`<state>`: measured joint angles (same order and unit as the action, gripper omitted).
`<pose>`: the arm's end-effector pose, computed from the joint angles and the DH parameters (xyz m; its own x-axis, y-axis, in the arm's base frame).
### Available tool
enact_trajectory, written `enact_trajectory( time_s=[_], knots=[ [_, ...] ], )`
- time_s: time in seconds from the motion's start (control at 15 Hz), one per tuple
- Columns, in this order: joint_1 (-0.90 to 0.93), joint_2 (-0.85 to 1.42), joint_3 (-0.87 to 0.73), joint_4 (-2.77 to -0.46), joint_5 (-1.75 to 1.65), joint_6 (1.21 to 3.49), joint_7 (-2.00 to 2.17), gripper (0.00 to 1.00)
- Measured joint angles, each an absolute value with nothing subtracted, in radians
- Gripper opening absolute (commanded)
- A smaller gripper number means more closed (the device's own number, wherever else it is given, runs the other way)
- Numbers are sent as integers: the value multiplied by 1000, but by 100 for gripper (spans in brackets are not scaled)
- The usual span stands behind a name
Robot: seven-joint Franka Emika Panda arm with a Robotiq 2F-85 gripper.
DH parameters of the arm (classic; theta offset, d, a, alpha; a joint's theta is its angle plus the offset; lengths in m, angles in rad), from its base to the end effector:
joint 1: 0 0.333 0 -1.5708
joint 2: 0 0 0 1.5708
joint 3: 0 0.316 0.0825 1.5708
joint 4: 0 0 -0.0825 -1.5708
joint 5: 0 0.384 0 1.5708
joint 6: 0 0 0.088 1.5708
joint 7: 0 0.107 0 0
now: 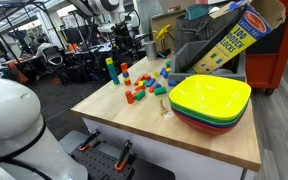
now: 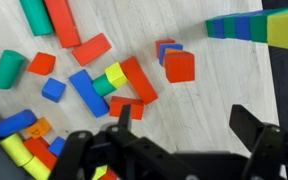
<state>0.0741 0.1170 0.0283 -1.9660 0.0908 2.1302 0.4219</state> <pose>0.5836 0.0636 0.4184 0.9336 -0.3584 0.0075 -0.3561 -0.9297 -0.0936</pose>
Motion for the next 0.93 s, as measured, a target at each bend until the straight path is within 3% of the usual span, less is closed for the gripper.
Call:
enact_trajectory(
  time_s=[0.93],
  knots=[
    [-29, 179, -41, -1918, 85, 2092, 157, 100]
  ],
)
